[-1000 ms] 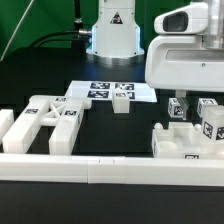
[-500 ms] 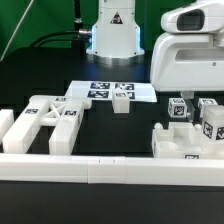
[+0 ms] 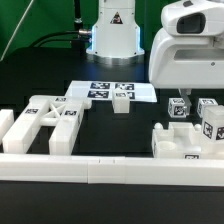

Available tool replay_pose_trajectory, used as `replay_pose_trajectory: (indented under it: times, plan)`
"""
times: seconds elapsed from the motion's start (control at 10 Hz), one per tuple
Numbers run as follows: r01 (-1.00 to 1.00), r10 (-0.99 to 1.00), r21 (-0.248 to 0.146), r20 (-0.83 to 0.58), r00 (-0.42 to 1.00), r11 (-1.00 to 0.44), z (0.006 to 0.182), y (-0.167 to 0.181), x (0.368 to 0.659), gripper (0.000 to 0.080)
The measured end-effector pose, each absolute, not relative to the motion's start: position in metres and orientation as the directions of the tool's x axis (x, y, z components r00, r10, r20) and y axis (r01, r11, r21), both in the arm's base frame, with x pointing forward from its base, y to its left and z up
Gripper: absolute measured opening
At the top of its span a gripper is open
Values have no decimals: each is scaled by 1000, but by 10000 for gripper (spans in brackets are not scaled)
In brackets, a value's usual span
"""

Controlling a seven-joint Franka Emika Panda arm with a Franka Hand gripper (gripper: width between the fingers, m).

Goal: Assemble chair

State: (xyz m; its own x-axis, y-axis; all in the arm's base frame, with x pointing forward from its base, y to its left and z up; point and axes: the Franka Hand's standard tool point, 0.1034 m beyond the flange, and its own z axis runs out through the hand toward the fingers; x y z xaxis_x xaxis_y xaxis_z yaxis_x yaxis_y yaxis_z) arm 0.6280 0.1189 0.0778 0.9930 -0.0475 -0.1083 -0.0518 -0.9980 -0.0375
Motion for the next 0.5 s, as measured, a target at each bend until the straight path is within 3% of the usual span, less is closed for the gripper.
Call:
replay_pose_trajectory:
  times: [0.2,0.5]
  plan:
    - [-45,-41,-36,-109,993,-998,77,118,628,649]
    - [116,118,-21,-96,988,-993,78,117,629,649]
